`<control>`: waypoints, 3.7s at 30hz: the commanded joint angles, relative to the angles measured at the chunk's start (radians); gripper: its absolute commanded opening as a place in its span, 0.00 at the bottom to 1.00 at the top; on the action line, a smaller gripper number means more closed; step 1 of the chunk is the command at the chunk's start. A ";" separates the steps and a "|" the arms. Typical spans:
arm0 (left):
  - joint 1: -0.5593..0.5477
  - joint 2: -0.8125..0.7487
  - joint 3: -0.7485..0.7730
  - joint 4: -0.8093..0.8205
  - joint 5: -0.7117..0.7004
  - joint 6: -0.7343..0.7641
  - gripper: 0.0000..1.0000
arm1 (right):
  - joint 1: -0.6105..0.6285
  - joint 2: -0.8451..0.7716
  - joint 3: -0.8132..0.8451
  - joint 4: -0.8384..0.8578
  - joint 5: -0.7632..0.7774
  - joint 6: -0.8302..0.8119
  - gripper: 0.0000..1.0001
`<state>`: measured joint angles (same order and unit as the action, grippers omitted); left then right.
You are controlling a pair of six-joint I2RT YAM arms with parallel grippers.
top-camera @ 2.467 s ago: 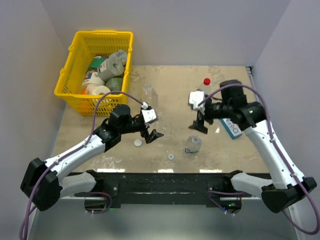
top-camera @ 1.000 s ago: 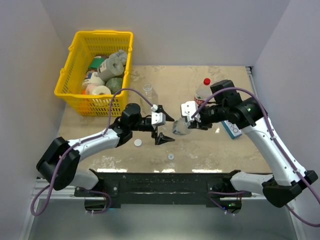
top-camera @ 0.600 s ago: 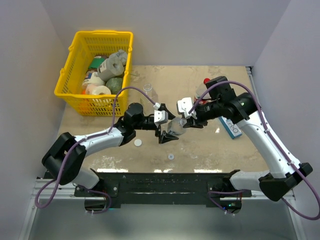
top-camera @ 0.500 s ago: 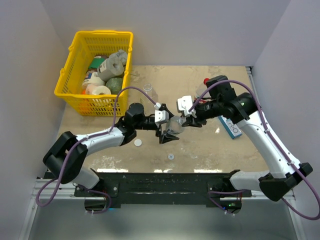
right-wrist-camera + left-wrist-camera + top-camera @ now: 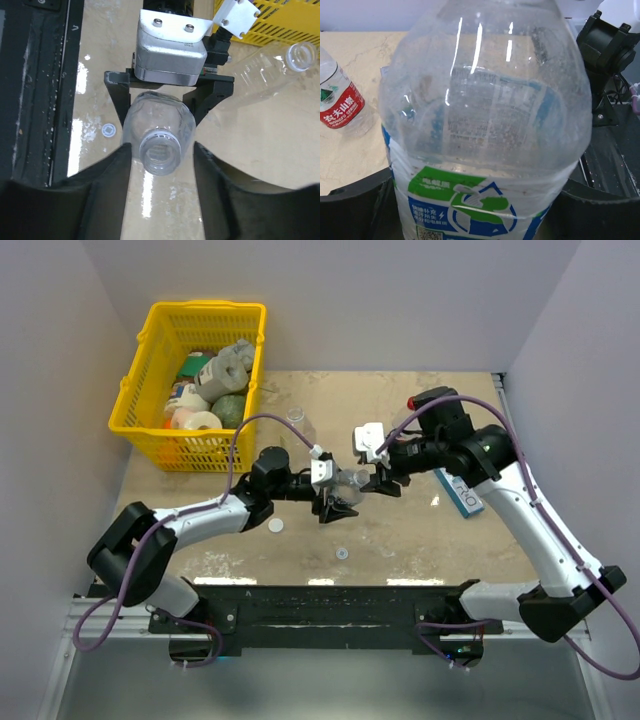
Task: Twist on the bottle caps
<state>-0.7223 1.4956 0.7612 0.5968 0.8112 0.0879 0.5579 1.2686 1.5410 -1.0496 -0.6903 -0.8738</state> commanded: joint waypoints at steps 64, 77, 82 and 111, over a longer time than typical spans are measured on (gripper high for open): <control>0.425 -0.666 -0.108 -0.258 -0.349 -0.321 0.00 | 0.465 0.538 -0.361 0.115 0.457 -0.735 0.48; 0.428 -0.667 -0.129 -0.238 -0.337 -0.329 0.00 | 0.430 0.532 -0.366 0.114 0.480 -0.732 0.47; 0.428 -0.663 -0.135 -0.229 -0.331 -0.333 0.00 | 0.424 0.525 -0.371 0.118 0.477 -0.735 0.45; 0.428 -0.626 -0.146 -0.196 -0.305 -0.347 0.00 | 0.425 0.472 -0.427 0.183 0.411 -0.740 0.41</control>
<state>-0.3019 0.8669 0.6235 0.3363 0.4911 -0.2443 0.9813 1.7817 1.1206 -0.8818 -0.2451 -1.6154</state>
